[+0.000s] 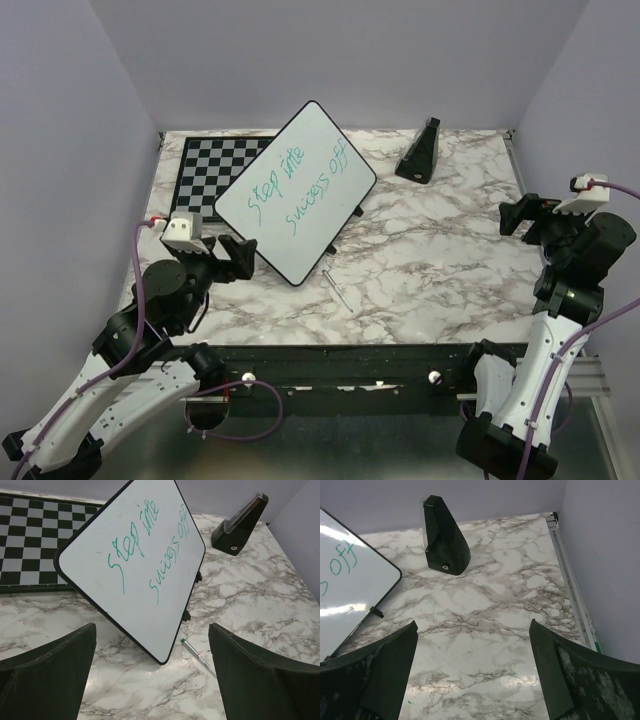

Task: Write a sentence on the whiteboard
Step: Reset both arms

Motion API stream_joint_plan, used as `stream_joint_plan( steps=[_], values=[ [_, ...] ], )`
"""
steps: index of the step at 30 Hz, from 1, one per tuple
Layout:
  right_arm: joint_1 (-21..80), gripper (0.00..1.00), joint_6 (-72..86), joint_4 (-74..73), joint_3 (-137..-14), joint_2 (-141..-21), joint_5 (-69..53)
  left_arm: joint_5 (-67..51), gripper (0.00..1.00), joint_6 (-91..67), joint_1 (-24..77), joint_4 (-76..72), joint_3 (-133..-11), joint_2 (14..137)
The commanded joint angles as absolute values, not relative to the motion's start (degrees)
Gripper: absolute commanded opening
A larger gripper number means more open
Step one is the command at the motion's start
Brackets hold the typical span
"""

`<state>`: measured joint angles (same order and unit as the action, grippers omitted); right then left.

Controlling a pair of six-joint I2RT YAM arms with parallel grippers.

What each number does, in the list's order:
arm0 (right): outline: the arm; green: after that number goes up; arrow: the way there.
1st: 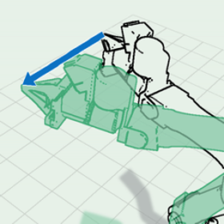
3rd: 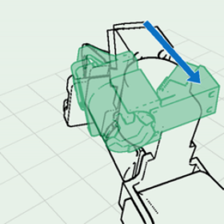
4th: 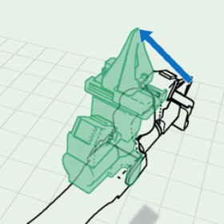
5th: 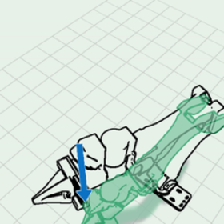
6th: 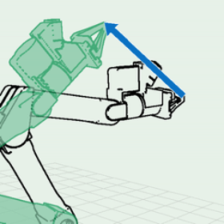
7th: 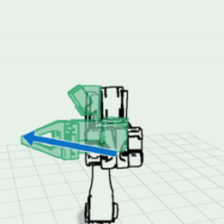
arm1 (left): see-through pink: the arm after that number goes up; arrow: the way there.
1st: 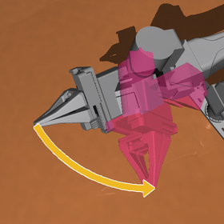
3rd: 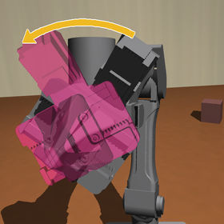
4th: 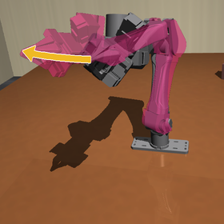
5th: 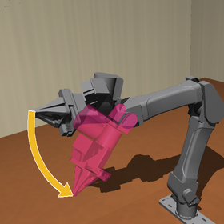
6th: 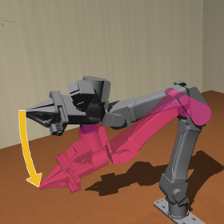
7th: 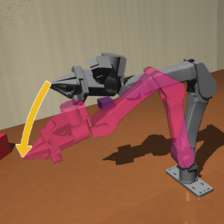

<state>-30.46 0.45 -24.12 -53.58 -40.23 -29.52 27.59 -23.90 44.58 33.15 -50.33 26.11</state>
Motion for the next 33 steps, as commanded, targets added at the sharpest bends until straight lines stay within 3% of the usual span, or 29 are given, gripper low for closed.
stream_joint_plan(
  steps=[1,33],
  values=[
    [-30.32,1.0,1.32,-23.47,-52.91,-40.34,-30.85,26.54,0.99,-25.31,44.3,32.96,-49.22,24.35],
    [-30.32,1.0,2.9,-19.6,-49.84,-40.78,-32.69,26.98,0.99,-29.88,44.3,32.08,-45.0,22.76]
  ],
)
